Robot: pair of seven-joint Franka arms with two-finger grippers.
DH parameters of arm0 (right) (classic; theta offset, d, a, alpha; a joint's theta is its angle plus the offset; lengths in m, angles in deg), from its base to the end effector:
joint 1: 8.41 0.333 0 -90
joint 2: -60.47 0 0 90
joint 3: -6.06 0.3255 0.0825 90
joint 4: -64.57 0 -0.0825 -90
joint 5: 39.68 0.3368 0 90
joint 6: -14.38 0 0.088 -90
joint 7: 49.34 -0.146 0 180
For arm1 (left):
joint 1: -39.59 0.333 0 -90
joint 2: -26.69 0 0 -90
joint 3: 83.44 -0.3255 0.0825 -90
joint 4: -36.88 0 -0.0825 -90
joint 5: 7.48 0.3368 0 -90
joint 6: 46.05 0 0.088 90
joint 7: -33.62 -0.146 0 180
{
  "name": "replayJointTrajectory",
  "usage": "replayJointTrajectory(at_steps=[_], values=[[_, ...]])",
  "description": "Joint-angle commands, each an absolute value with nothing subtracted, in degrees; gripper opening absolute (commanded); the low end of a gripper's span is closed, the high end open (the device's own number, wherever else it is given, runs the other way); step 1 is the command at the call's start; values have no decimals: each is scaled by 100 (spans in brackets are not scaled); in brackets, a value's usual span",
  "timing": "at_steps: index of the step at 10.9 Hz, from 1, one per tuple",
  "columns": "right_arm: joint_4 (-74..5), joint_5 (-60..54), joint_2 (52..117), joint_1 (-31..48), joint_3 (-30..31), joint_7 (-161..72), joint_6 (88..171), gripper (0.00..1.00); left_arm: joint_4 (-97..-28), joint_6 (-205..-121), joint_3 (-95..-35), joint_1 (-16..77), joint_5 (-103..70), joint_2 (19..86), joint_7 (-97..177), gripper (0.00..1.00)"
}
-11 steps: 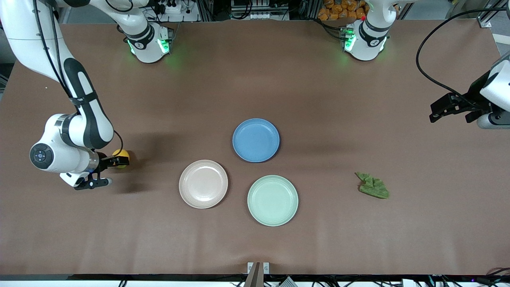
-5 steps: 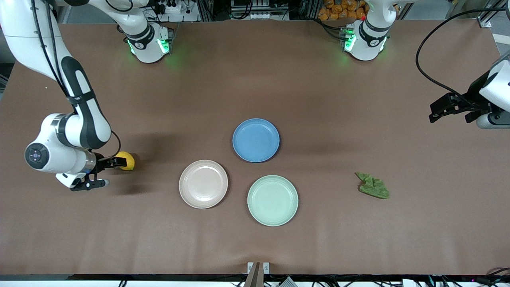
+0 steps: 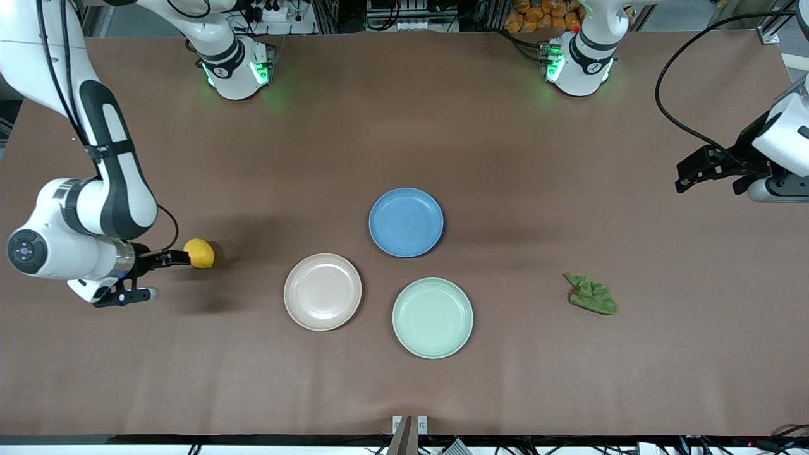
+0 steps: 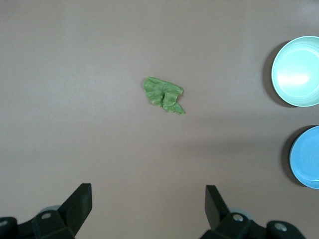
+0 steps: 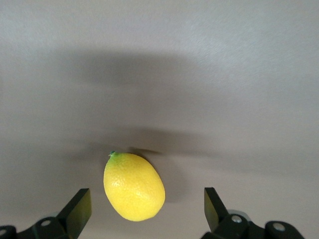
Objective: Pick lemon and lettuce from plates
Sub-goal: 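Carry the lemon away from the white plate and lower it with the right gripper, then open the right gripper to release the lemon on the table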
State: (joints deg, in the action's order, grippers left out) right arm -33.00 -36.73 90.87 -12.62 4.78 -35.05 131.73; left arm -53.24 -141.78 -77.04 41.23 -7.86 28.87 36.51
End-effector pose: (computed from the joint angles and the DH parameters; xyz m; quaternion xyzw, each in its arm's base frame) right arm 0.6095 -0.0528 0.2702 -0.9936 -0.0635 0.0883 0.0315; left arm 0.5294 -0.0439 0.5837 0.9994 -0.0160 0.0296 0.0074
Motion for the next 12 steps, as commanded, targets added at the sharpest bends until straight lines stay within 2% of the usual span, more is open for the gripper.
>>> replayJointTrajectory(at_steps=[1,7,12], values=[[-3361,-3616,8519,-1474,554,-3484,12699,100,-5452,-14089,-7632,4161,-660,2652,3679,100],[-3378,-3625,7236,-1790,589,-3475,11354,100,-5461,-14080,-7632,4144,-651,2678,3705,100],[-3169,-3704,6724,-1844,922,-4457,10914,100,-5461,-14079,-7641,4170,-503,2687,3670,100]])
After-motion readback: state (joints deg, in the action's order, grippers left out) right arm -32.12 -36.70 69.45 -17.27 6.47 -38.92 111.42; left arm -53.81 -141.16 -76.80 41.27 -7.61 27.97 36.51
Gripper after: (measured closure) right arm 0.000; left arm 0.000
